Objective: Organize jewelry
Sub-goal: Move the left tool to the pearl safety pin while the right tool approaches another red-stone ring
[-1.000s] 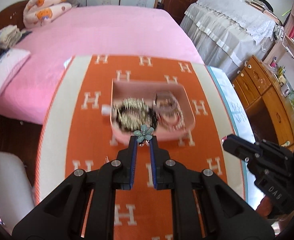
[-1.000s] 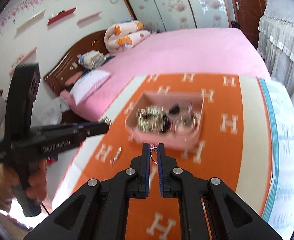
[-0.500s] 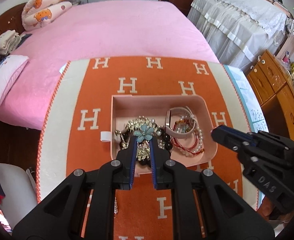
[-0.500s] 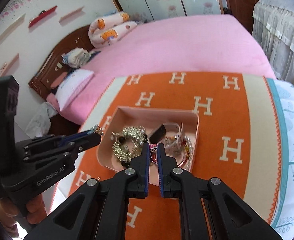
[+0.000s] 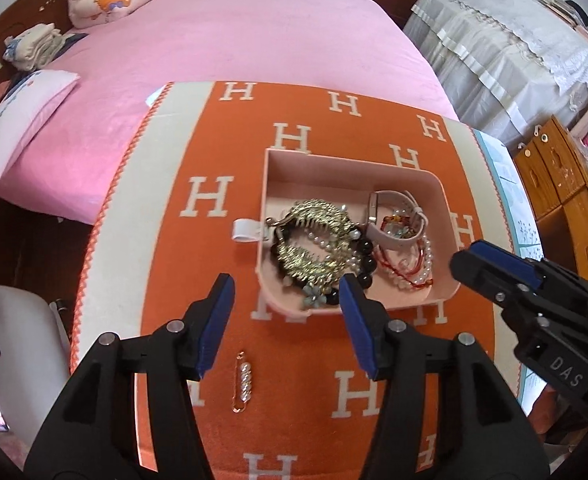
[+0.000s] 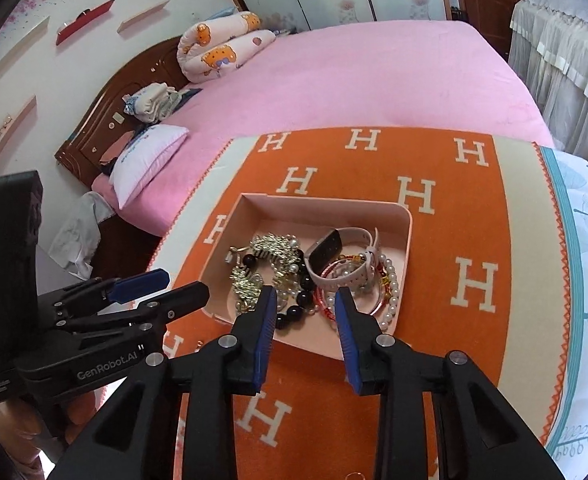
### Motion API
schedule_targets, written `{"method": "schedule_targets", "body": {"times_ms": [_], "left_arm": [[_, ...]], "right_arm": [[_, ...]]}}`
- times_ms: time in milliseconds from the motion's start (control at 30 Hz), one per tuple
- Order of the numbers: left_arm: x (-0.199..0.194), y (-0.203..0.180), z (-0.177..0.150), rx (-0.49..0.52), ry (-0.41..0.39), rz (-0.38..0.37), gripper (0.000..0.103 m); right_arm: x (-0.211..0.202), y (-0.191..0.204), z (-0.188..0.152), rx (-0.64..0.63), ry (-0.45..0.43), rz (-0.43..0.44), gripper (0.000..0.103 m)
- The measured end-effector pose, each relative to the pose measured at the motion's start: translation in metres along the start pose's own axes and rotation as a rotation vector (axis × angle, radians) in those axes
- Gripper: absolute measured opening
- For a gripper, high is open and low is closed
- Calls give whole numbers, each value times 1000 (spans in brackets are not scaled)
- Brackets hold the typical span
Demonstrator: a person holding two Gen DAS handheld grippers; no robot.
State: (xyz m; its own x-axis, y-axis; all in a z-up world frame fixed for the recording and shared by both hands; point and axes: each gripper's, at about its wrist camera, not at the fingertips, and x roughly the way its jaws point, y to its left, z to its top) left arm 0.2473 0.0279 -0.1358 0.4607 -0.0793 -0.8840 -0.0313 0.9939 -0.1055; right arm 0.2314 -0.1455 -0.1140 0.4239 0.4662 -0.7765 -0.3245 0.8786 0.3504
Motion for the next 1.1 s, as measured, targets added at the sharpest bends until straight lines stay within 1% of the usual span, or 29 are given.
{"method": "schedule_targets", "body": {"times_ms": [133,400,833,1100], "left_arm": [[-11,6,-9,-8,-14,15,51],[-32,15,-30,-32,-28,27,51],[-54,30,-66,-25,-10,42,51],[-69,34,-82,-6,-20,41,51]], "right_arm": [[-10,9,-9,-14,-9,-8,30],[-27,19,-34,-7,1,-15,30],[-53,37,-77,7,-2,-28,30],[-67,46,-101,4,1,-46,30]]}}
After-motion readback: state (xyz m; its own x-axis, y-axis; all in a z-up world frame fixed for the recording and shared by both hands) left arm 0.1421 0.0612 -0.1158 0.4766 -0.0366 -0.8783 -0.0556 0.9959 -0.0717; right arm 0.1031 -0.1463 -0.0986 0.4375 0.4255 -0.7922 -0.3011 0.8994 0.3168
